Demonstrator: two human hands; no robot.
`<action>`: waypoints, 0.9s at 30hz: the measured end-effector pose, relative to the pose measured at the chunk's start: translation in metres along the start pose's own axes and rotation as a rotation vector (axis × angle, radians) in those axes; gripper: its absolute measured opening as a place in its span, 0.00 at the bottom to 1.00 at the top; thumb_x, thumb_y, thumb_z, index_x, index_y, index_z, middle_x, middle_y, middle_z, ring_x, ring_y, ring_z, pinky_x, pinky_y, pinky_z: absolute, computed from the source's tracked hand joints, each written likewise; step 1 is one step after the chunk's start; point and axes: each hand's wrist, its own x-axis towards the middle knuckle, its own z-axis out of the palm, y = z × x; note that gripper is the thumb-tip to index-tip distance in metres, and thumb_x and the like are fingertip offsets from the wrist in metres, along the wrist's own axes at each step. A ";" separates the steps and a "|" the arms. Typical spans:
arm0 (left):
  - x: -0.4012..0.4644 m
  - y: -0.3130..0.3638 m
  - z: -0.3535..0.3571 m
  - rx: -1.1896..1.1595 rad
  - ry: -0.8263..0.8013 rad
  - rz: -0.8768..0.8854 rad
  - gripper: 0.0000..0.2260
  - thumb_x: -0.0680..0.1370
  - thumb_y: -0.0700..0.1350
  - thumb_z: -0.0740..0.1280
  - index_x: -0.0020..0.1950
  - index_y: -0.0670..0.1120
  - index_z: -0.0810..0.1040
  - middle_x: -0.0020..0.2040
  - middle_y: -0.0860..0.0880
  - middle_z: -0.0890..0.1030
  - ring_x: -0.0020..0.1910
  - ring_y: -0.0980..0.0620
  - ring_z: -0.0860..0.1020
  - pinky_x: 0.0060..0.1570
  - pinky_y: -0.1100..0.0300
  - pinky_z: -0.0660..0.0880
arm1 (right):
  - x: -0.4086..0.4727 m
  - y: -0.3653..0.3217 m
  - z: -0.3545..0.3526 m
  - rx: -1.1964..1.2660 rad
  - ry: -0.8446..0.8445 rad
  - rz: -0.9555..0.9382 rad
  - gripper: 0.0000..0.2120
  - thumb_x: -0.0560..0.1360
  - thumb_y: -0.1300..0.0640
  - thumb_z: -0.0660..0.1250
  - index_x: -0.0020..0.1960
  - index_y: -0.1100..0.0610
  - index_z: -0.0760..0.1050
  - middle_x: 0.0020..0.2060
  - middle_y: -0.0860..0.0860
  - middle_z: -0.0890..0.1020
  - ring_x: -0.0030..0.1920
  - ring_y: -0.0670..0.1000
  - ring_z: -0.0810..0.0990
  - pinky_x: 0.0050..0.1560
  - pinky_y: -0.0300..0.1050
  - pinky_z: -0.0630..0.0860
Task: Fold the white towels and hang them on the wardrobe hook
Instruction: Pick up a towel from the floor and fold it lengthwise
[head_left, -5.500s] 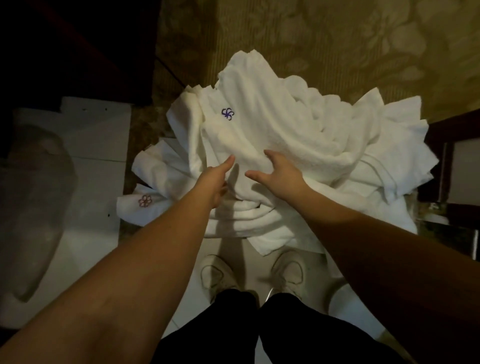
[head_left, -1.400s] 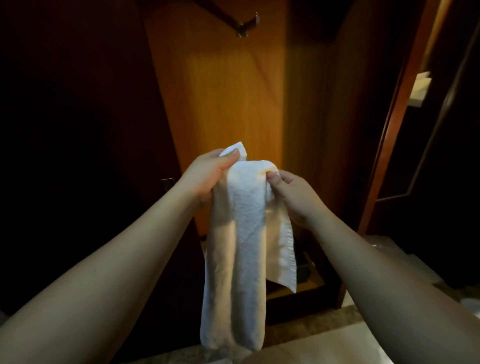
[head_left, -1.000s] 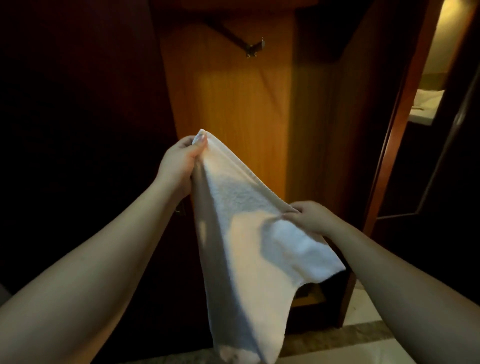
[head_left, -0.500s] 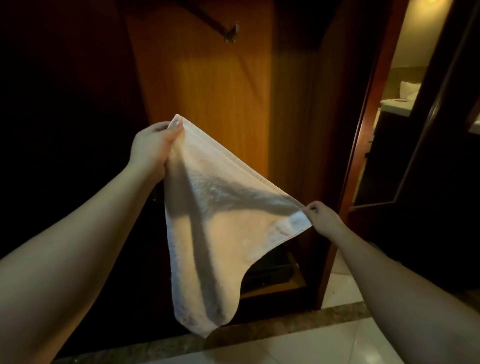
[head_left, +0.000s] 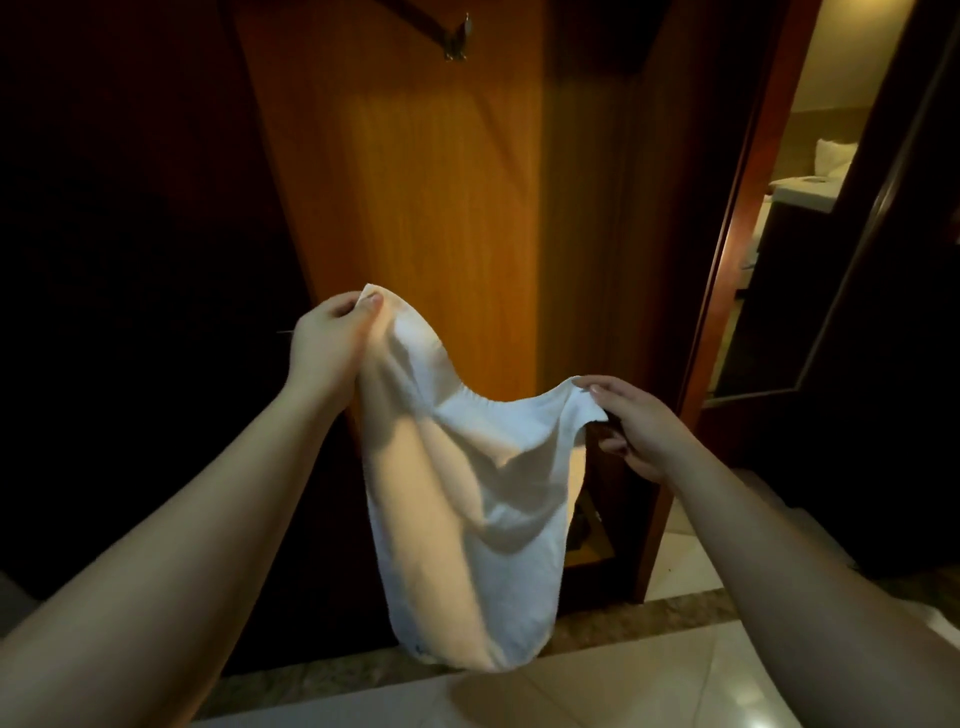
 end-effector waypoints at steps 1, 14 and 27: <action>-0.007 -0.003 0.003 -0.030 -0.027 -0.023 0.05 0.79 0.49 0.69 0.47 0.54 0.85 0.46 0.51 0.86 0.50 0.50 0.84 0.56 0.49 0.81 | -0.003 -0.002 0.007 -0.037 -0.030 -0.016 0.12 0.85 0.56 0.59 0.58 0.52 0.81 0.42 0.51 0.78 0.31 0.45 0.70 0.28 0.38 0.61; -0.080 -0.028 0.045 -0.168 -0.181 -0.275 0.08 0.78 0.50 0.70 0.49 0.46 0.86 0.44 0.42 0.85 0.43 0.47 0.83 0.41 0.51 0.79 | -0.041 -0.038 0.064 -0.640 -0.111 -0.330 0.03 0.78 0.51 0.69 0.50 0.46 0.81 0.46 0.42 0.84 0.49 0.40 0.81 0.53 0.39 0.76; -0.073 -0.035 0.052 -0.135 -0.229 -0.425 0.11 0.79 0.48 0.69 0.51 0.41 0.84 0.43 0.41 0.85 0.46 0.42 0.83 0.44 0.52 0.77 | -0.044 -0.030 0.063 -0.678 -0.124 -0.462 0.06 0.80 0.50 0.64 0.46 0.38 0.75 0.47 0.39 0.79 0.55 0.44 0.76 0.55 0.43 0.73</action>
